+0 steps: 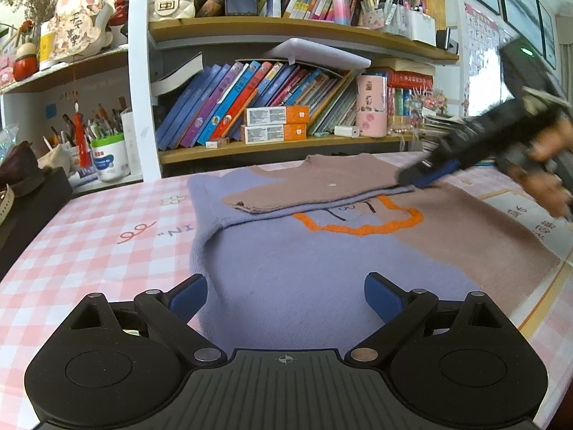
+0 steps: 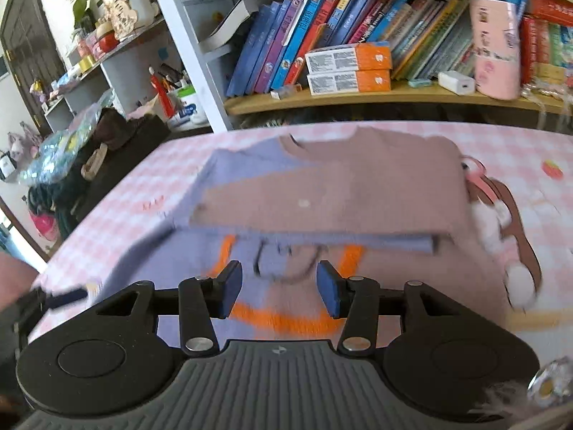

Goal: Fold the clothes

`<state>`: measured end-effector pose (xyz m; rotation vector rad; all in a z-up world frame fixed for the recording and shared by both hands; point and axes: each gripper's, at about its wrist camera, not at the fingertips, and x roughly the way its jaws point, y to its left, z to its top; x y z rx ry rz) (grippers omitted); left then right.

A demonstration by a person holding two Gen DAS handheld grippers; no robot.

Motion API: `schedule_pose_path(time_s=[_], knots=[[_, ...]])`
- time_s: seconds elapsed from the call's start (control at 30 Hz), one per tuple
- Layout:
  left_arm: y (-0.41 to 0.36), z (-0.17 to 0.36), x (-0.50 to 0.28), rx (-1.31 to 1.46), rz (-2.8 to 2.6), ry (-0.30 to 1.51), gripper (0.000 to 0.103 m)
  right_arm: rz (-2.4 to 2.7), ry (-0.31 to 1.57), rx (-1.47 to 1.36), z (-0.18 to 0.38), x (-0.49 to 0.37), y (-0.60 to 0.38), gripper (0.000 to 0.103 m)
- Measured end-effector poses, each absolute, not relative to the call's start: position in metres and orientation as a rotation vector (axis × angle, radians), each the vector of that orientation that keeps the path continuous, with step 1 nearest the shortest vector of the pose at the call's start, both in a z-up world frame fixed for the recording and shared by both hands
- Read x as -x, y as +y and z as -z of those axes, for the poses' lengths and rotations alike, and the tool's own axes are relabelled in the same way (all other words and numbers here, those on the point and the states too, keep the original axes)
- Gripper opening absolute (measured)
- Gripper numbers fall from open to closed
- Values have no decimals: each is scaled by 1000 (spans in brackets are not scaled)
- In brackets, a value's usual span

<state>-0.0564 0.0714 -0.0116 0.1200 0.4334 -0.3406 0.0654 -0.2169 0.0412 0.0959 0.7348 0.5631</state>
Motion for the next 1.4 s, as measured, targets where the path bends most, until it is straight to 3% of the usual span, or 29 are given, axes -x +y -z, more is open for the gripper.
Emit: schedule_pose_path(time_s=[0.17,0.57,0.87,0.97,1.03,1.13,1.3,1.37,1.4], knots=[[68,8,82,-179,319,325,96,-540,683,-56,-37,-24,-227,45],[62,-6,112,-231,247,431,96,-502,601,47,-24,48,-250,49],[77,-2,116,-117,216,539,95,-377,641,-49,-7,95,-317,49],[83,0,114,-62,201,556,82,-360,652,-99,-3,99,-332,49],[88,2,112,-22,199,570,63,-352,658,-130,0,98,-340,46],[92,8,105,12,191,599,46,-323,681,-164,6,92,-346,39],[94,17,95,54,185,635,35,-328,688,-198,9,84,-347,29],[92,18,91,68,185,628,28,-345,694,-209,9,81,-345,14],[91,17,90,85,184,625,19,-363,699,-229,10,79,-344,12]])
